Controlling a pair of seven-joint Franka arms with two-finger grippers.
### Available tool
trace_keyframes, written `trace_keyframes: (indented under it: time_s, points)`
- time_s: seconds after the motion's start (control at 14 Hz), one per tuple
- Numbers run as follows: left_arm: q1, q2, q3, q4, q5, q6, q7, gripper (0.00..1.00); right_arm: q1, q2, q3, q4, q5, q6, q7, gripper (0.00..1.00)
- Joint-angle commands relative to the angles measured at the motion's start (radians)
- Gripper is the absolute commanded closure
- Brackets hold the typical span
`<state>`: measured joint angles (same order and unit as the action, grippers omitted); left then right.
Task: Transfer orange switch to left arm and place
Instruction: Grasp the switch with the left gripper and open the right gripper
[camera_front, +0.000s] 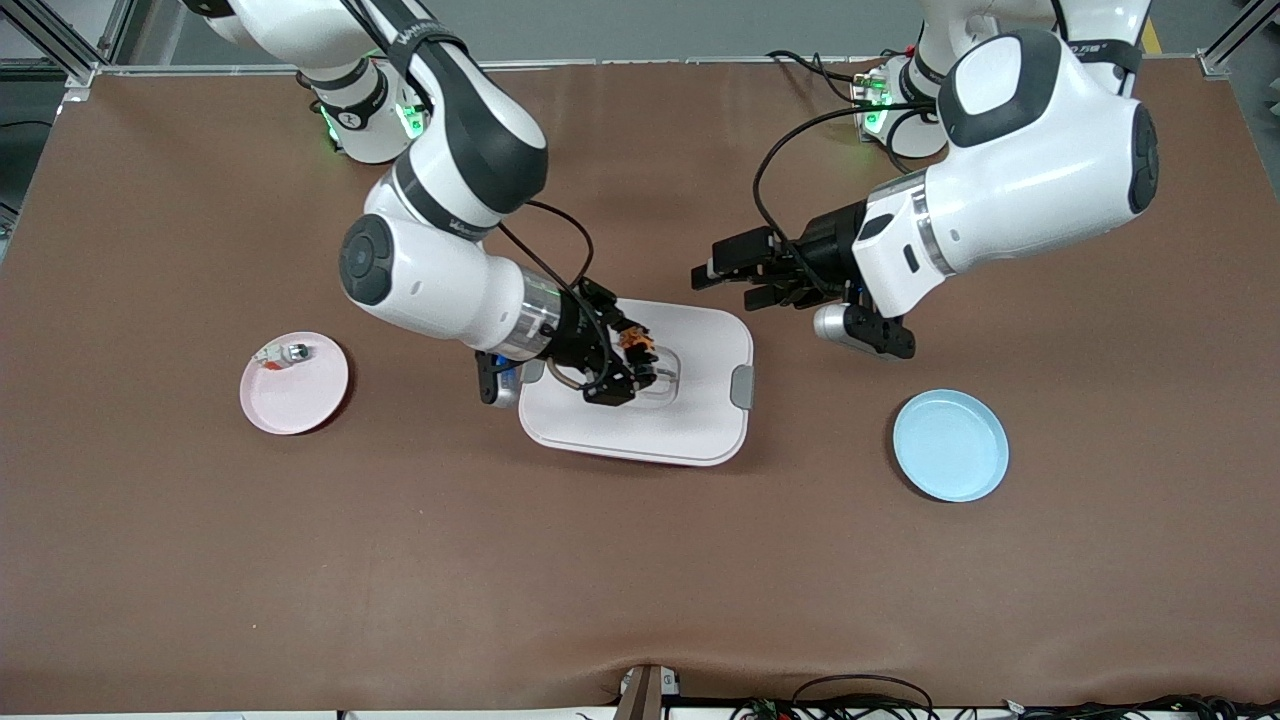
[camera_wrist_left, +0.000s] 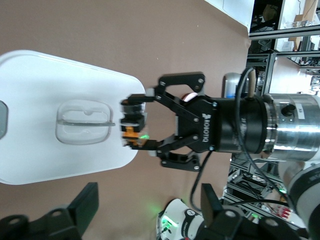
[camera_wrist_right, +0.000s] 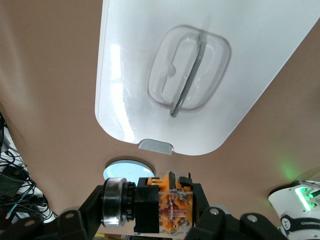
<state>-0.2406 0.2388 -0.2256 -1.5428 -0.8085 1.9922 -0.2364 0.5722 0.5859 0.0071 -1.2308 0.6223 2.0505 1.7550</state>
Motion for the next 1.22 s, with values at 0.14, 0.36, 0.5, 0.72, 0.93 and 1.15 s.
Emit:
trace_keyframes:
  time_s: [0.14,0.36,0.5,0.72,0.93,1.15]
  points:
    - [0.017,-0.015,0.000,-0.108,-0.118,0.045,0.144,0.18,0.011,0.051,-0.007,0.106,0.036,-0.006,0.084,1.00]
    - [0.033,0.025,0.000,-0.119,-0.170,0.068,0.256,0.21,0.009,0.051,-0.009,0.114,0.088,-0.006,0.092,1.00]
    - [0.015,0.042,0.000,-0.115,-0.210,0.123,0.258,0.24,0.011,0.051,-0.009,0.116,0.090,-0.004,0.113,1.00]
    - [-0.002,0.063,0.000,-0.115,-0.238,0.169,0.258,0.28,0.012,0.051,-0.009,0.116,0.090,-0.004,0.116,1.00]
    - [-0.034,0.088,0.000,-0.115,-0.256,0.237,0.258,0.31,0.014,0.051,-0.007,0.116,0.090,0.000,0.115,1.00]
    - [-0.051,0.097,0.002,-0.115,-0.267,0.257,0.258,0.33,0.014,0.052,-0.007,0.116,0.090,0.002,0.115,1.00]
